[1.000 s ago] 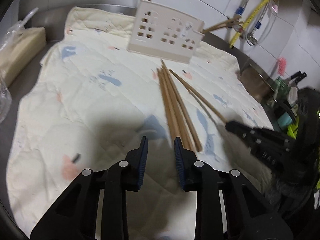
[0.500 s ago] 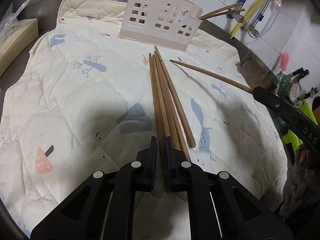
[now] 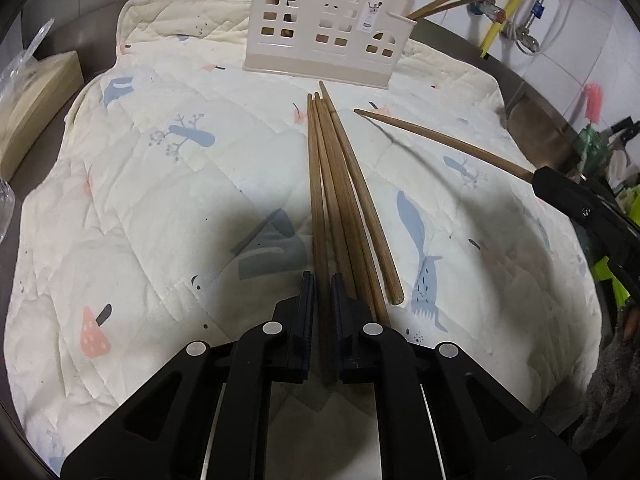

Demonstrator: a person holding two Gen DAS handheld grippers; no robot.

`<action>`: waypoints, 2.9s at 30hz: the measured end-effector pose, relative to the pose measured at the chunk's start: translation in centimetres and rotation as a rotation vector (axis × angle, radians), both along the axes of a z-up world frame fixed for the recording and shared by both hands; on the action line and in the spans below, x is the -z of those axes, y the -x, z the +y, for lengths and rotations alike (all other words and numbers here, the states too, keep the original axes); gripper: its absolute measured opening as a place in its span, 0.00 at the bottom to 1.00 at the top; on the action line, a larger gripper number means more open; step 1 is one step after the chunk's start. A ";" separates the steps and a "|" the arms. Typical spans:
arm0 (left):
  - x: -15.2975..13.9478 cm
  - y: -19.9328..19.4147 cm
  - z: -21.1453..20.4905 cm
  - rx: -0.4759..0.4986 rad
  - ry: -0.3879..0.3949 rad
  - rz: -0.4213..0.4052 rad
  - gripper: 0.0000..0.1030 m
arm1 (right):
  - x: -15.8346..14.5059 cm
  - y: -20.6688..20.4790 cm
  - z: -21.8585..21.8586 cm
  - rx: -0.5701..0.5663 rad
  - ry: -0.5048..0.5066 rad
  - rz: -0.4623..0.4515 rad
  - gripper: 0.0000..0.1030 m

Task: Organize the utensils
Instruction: 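Lift both chopsticks upright and lower them into the white holder, then open both tools to release the chopsticks into the holder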

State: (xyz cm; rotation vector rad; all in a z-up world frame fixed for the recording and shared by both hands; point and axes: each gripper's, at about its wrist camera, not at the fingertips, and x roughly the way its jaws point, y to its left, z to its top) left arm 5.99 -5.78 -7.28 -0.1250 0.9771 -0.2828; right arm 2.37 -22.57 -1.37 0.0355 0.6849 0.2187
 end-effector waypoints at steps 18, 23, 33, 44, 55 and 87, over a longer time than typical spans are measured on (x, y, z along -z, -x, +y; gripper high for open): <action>-7.8 -0.8 3.2 0.002 0.030 -0.215 0.05 | -5.3 -1.3 -0.3 -0.042 0.032 -0.114 0.06; -11.4 -2.5 3.4 0.026 0.029 -0.297 0.05 | -7.6 -3.3 -0.4 -0.082 0.042 -0.125 0.06; -17.5 -6.2 3.0 0.101 0.054 -0.378 0.05 | -13.4 -7.5 -1.9 -0.097 0.033 -0.151 0.06; -25.2 -6.8 4.4 0.098 0.099 -0.536 0.05 | -19.2 -9.6 -3.0 -0.075 0.055 -0.233 0.06; -28.1 -11.0 6.3 -0.041 0.165 -0.642 0.05 | -17.6 -14.3 -3.3 -0.022 0.093 -0.172 0.06; -24.1 -12.0 6.4 -0.103 0.077 -0.592 0.42 | -16.2 -12.4 -3.0 -0.028 0.086 -0.198 0.18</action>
